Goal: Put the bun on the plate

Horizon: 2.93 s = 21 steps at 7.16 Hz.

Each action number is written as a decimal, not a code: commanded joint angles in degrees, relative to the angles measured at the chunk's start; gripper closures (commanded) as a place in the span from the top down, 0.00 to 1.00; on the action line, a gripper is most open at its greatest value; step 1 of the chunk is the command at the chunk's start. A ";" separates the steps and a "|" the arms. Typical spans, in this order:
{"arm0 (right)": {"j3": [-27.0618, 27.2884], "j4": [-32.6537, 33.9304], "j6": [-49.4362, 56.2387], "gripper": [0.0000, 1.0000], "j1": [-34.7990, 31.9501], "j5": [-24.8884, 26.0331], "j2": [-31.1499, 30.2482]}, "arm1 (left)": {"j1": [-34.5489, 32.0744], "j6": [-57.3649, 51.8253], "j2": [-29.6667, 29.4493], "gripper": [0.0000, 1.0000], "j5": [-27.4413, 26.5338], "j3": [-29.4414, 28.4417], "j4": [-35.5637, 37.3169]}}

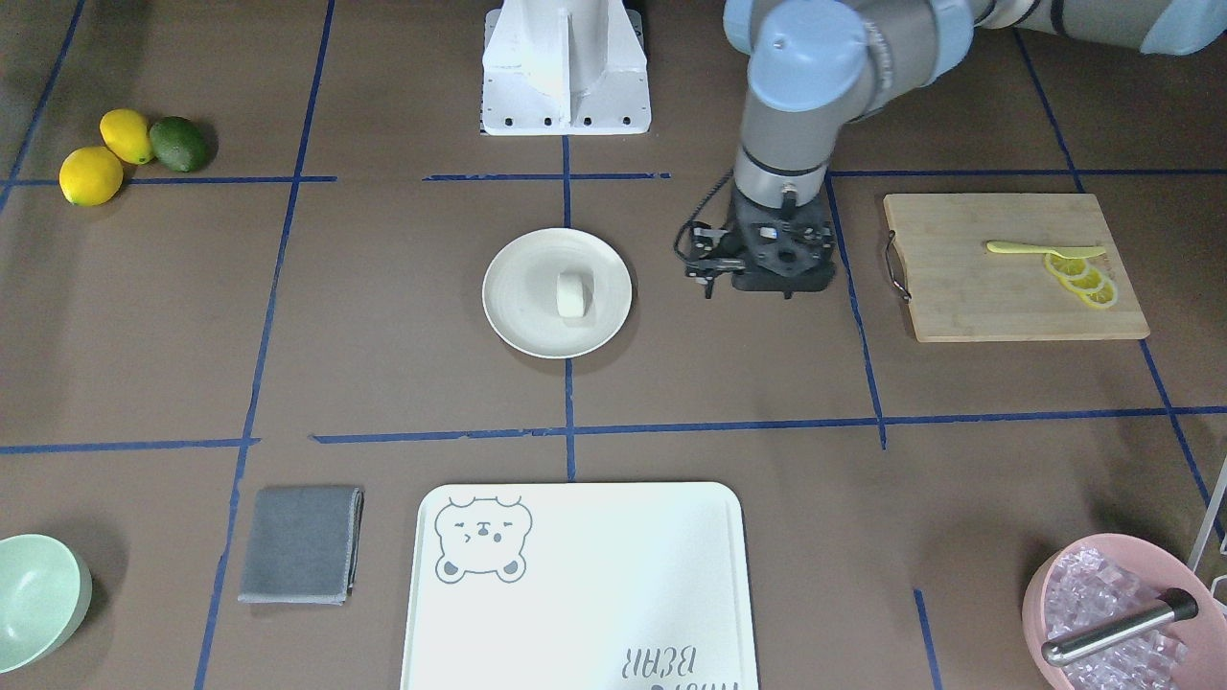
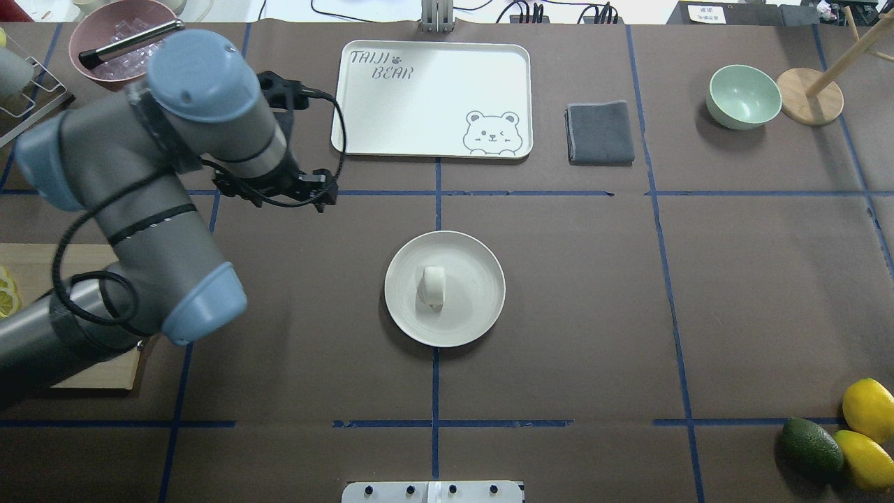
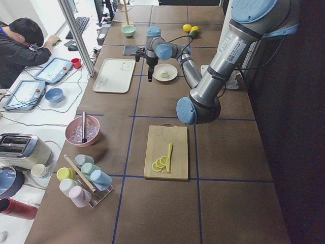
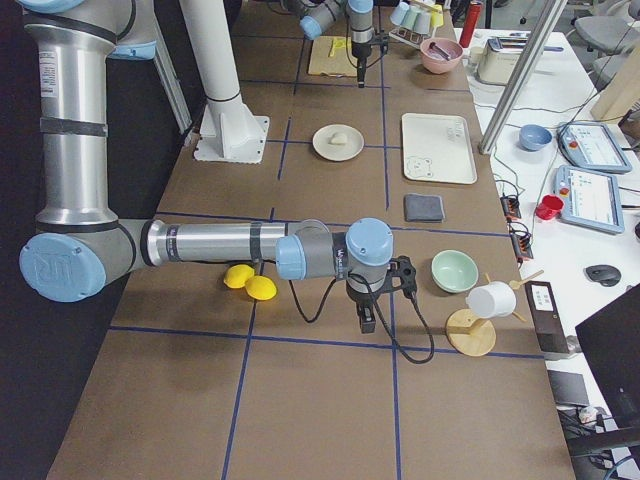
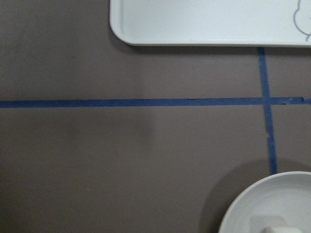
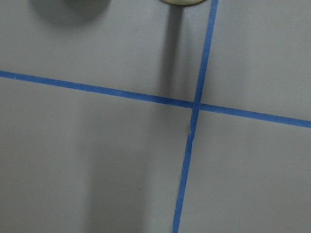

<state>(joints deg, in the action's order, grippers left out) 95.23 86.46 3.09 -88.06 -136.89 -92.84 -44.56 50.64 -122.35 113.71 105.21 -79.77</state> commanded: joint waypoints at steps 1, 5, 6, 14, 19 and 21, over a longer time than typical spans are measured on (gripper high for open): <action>-2.06 0.03 1.90 0.99 -1.23 -0.39 -0.23 | -11.81 -18.05 7.37 0.96 6.15 0.44 1.01; -2.41 0.03 1.66 0.99 -1.85 -2.14 -0.41 | -33.61 -52.95 16.41 1.00 15.20 -4.54 10.51; -2.42 0.03 1.57 0.99 -2.02 -2.50 -0.41 | -38.10 -60.41 19.48 1.00 17.48 -8.49 9.81; -2.33 -0.06 1.66 0.99 -2.03 -2.33 -0.32 | -46.93 -53.75 32.09 1.00 22.87 -17.67 -12.52; -2.42 -0.06 2.01 0.99 -2.03 -2.15 -0.41 | -46.93 -52.31 31.64 1.00 22.78 -17.14 -12.43; -2.42 -0.06 1.92 0.99 -2.03 -2.06 -0.41 | -46.93 -52.66 31.82 1.00 22.78 -17.06 -12.69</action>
<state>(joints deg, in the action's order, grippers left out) 92.82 86.40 5.07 -90.09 -139.03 -93.25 -91.50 -1.77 -90.62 136.49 88.12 -92.25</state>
